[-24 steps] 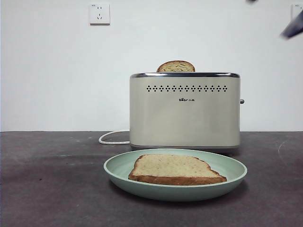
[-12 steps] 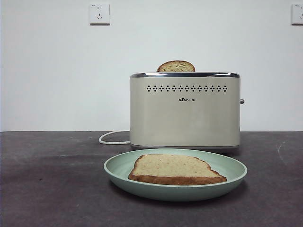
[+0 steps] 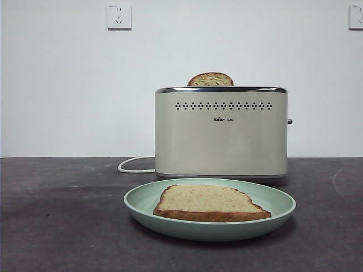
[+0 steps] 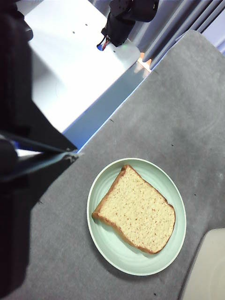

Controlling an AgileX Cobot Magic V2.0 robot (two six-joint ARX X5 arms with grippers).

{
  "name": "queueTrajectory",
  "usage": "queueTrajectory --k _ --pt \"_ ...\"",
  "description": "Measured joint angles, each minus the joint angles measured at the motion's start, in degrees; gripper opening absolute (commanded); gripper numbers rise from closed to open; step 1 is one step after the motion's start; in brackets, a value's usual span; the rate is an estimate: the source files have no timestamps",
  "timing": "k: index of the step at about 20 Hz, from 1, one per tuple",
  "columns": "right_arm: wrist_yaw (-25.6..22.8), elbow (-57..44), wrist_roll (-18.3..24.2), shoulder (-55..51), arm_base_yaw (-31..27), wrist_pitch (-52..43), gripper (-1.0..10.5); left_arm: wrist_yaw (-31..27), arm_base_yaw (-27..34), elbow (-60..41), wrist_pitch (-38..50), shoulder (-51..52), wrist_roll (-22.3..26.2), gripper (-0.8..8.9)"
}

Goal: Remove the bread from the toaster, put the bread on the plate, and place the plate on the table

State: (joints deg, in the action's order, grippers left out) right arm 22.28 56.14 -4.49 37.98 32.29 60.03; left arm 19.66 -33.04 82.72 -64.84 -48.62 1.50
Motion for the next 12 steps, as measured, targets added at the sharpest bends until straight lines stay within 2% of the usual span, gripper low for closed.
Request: queueTrajectory --k 10,12 --pt "0.0 0.0 0.0 0.0 0.0 0.0 0.0 -0.07 0.0 0.0 0.0 -1.44 0.0 -0.04" --pt "0.0 0.0 0.0 0.0 0.0 0.0 0.0 -3.04 -0.02 0.0 0.57 -1.73 0.09 -0.04"
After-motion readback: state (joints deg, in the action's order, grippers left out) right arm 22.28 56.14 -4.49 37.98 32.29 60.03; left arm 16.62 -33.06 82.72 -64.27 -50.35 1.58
